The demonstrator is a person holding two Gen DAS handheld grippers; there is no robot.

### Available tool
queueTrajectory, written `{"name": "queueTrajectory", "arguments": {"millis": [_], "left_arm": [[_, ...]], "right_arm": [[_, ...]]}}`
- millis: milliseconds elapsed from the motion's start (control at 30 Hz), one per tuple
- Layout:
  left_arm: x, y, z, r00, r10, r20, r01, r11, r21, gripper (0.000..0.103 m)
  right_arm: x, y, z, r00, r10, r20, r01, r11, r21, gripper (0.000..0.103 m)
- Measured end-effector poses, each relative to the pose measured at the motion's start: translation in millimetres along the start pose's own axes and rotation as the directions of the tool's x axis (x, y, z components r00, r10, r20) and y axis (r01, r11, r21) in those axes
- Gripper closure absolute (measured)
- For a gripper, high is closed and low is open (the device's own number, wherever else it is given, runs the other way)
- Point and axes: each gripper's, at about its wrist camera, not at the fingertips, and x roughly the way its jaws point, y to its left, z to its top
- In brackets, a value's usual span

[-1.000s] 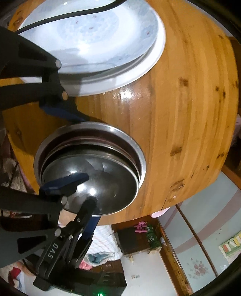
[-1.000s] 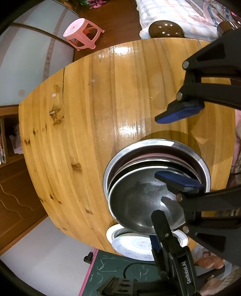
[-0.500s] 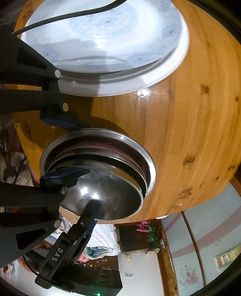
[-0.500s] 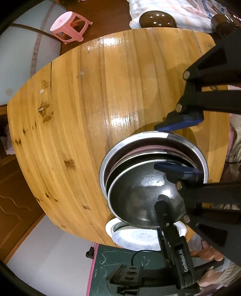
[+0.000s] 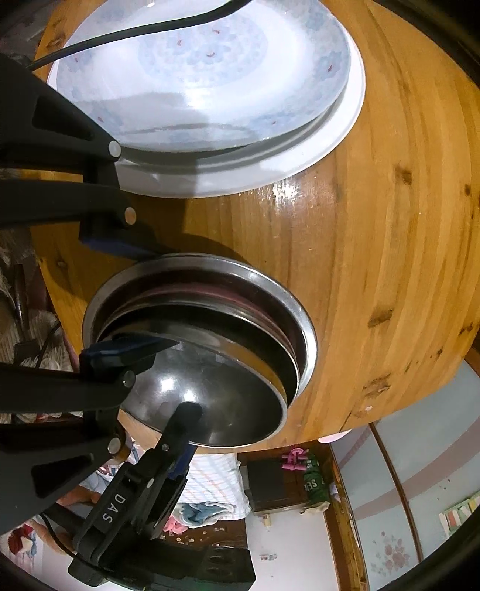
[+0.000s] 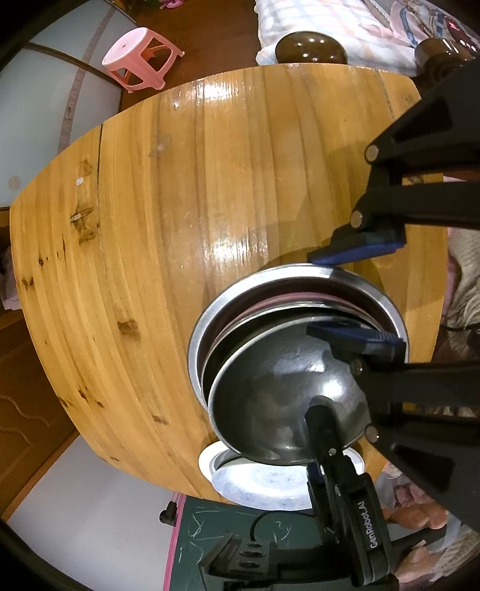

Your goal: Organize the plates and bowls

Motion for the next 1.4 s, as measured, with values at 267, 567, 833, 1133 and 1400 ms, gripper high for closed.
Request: {"name": "queueTrajectory", "arguments": {"millis": [267,567,833,1133,1400], "left_arm": [[-24.3,-3.2,-1.1,0.998,-0.02,0.056,0.021,1.0,-0.019,0.068],[-101.7,2.9,-15.0,0.975,0.009,0.224,-0.006,1.0,-0.016,0.067],[-165.6,42.9,-29.3,0.946,0.058,0.319,-0.033,0.996,-0.081,0.067],[-175.3,100.0,-35.9,0.937,0.117,0.328,-0.058,0.981,-0.184,0.067],[-144.1,145.2,-34.4,0.961,0.112,0.251,-0.048,0.967,-0.249,0.067]], "right_arm": [[-22.0,18.1,0.9,0.999,-0.018,0.037,0.019,0.999,-0.03,0.073],[-63.7,68.4,3.6,0.992,0.014,0.123,-0.001,0.995,-0.104,0.073],[-75.2,126.8,10.2,0.987,0.068,0.146,-0.041,0.982,-0.183,0.073],[-38.4,180.4,15.5,0.993,0.086,0.076,-0.065,0.968,-0.244,0.073],[7.9,196.0,20.1,0.999,0.053,-0.012,-0.054,0.971,-0.232,0.073]]}}
